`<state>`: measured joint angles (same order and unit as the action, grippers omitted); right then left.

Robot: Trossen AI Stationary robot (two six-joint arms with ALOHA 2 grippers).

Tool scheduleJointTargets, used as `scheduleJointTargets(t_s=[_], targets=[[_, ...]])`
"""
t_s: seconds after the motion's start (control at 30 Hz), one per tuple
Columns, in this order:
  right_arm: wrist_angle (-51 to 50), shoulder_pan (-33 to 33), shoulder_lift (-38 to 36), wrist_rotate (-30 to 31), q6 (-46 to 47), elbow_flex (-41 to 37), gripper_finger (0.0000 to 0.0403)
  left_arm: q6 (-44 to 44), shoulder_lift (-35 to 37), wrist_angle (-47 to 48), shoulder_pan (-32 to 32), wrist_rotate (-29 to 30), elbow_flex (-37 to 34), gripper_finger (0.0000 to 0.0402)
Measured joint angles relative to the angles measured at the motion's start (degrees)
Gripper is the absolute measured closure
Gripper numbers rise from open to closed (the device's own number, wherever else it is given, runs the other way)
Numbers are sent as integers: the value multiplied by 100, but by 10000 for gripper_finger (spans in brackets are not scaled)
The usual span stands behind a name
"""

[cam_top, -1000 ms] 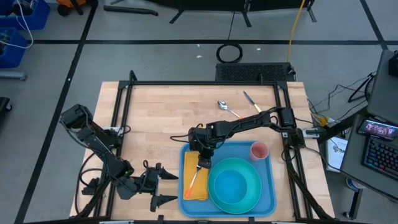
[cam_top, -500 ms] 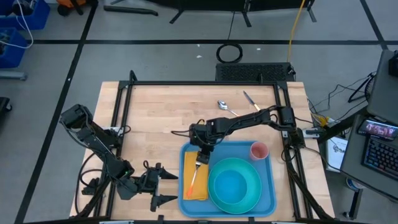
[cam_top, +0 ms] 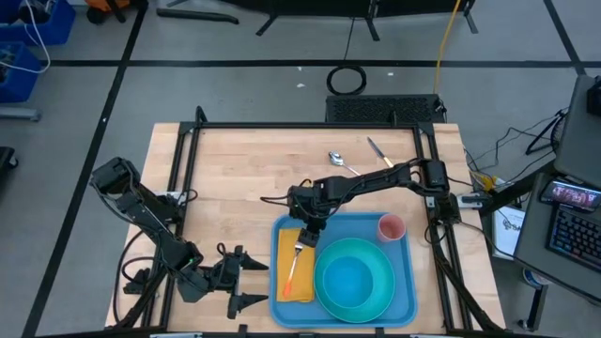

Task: Set up tray
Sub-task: Put the orange fork on the orange napkin

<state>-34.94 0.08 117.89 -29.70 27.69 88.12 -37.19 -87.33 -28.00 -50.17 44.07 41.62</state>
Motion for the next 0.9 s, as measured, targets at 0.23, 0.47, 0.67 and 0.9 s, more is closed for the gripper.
scheduleJointTargets(t_s=[0.23, 0.47, 0.67, 0.9], targets=[[216, -11, 13, 260, -75, 0, 239, -7, 0, -2, 0, 1, -1, 4], [506, -11, 13, 95, -49, 0, 238, -39, 0, -5, 0, 21, -1, 4], [620, 0, 17, 87, 46, 0, 240, -39, 2, -5, 0, 98, -1, 4], [103, 4, -32, 455, 60, 0, 241, -22, 2, 3, -24, 96, -1, 4]])
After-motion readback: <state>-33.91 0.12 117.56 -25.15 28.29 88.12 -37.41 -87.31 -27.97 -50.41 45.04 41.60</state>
